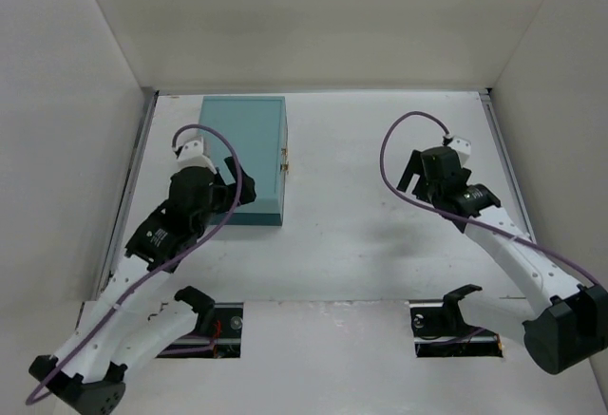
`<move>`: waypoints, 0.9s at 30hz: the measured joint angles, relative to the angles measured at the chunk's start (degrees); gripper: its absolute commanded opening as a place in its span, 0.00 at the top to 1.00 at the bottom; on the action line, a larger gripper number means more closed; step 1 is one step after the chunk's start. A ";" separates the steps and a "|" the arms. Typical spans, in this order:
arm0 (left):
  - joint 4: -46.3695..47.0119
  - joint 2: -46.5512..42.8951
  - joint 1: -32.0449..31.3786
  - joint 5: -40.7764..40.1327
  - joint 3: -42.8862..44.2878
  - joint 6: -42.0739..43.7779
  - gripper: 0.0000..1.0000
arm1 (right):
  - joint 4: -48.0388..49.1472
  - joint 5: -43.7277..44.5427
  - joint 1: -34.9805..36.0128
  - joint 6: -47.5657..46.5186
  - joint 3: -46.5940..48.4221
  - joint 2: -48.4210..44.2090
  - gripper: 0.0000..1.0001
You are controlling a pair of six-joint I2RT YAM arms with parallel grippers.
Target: Organize the makeup
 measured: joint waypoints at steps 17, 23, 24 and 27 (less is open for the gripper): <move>0.31 9.01 -17.03 -15.93 2.82 1.07 0.00 | 0.37 -0.74 1.42 -1.05 -2.51 -4.13 0.00; 0.76 8.22 -10.47 -16.44 3.21 2.64 0.00 | 4.31 -1.42 1.73 -3.67 -5.11 -11.06 0.00; 0.74 8.24 -8.85 -16.39 3.28 2.86 0.00 | 5.46 -1.66 1.88 -4.70 -6.05 -13.05 0.00; 0.76 8.39 -4.42 -15.91 3.74 3.52 0.00 | 7.10 -2.03 2.16 -7.41 -7.23 -17.09 0.00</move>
